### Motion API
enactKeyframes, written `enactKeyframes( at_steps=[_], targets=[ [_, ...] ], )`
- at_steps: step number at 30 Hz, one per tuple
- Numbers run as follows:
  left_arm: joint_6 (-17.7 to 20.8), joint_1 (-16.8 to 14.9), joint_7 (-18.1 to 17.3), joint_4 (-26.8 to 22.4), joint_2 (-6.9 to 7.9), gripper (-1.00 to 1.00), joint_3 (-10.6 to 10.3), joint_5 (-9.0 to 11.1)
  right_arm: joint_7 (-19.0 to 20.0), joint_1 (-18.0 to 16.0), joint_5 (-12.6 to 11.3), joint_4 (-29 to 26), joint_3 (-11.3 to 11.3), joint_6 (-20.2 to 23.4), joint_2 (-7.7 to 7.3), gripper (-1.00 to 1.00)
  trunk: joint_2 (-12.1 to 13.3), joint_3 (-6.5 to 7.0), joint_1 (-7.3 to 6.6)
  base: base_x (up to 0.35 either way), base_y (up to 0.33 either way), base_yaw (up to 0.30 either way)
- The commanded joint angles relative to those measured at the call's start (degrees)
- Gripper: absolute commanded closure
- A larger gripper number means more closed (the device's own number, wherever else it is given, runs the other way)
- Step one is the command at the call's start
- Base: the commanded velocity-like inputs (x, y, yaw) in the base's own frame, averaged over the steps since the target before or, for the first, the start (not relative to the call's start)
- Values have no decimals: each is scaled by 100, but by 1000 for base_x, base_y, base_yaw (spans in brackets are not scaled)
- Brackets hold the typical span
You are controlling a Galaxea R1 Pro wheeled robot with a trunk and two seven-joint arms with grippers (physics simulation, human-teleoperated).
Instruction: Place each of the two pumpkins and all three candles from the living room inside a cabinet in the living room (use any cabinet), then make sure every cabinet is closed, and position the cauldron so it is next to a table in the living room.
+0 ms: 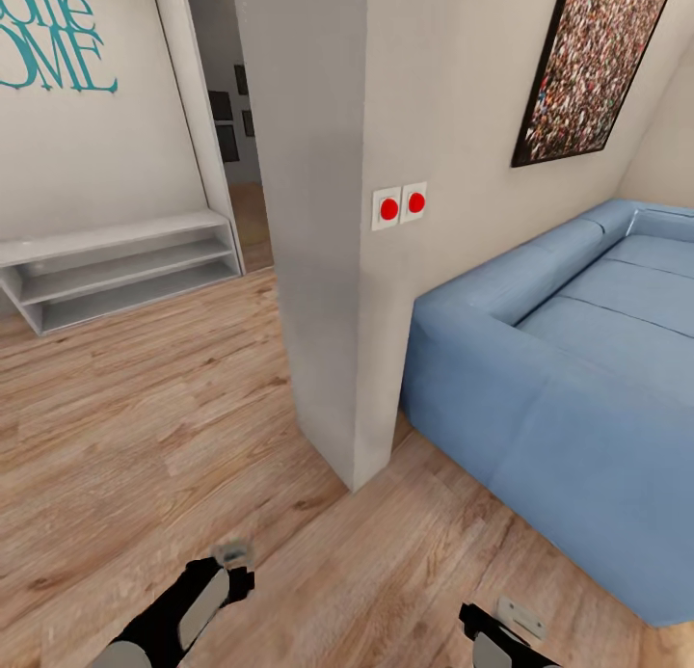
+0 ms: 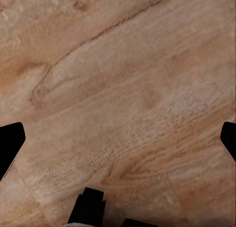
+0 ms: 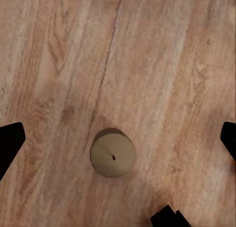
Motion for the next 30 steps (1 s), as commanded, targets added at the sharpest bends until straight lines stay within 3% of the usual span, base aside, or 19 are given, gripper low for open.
enactKeyframes(
  at_steps=[1, 4, 5, 8, 13, 18, 24, 26, 30],
  targets=[
    [542, -27, 52, -423, 108, -100, 24, 106, -165, -3, -56, 0, 50, -24, 4, -100, -2, -6, 0, 0, 0, 0],
    [1583, -51, 50, -1493, 256, -100, 510, 336, -430, -3, -52, -4, 53, -38, 11, -100, -2, -6, 0, 0, 0, 0],
    [1751, -54, 51, -1740, 275, -100, 666, 410, -466, -3, -51, -2, 54, -41, 12, -100, -2, -6, 0, 0, 0, 0],
    [1958, -58, 50, -2097, 289, -100, 870, 504, -509, -3, -45, -5, 54, -48, 13, -100, -2, -6, 0, 0, 0, 0],
    [2053, -60, 49, -2304, 273, -100, 958, 550, -523, -3, -27, -8, 61, -51, 13, -100, -2, -6, 0, 0, 0, 0],
    [2371, -60, 42, -2367, 247, -100, 978, 598, -490, -3, -11, -8, 63, -59, 8, -100, -203, -95, 110, 0, 0, 0],
    [2540, -52, 38, -2506, 253, -100, 972, 1037, -446, -3, 0, -66, 77, -68, 7, -100, -444, -203, 241, 0, 0, 0],
    [2577, -19, 5, -2544, 282, -100, 1001, 1113, -406, -3, 34, -74, 118, -32, 20, -100, -482, -220, 263, 0, 0, 0],
    [2526, 107, 136, -2672, 151, -100, 1129, 1179, -462, -3, 38, -75, 202, 20, 15, -100, -482, -220, 263, 0, 0, 0]
  ],
)
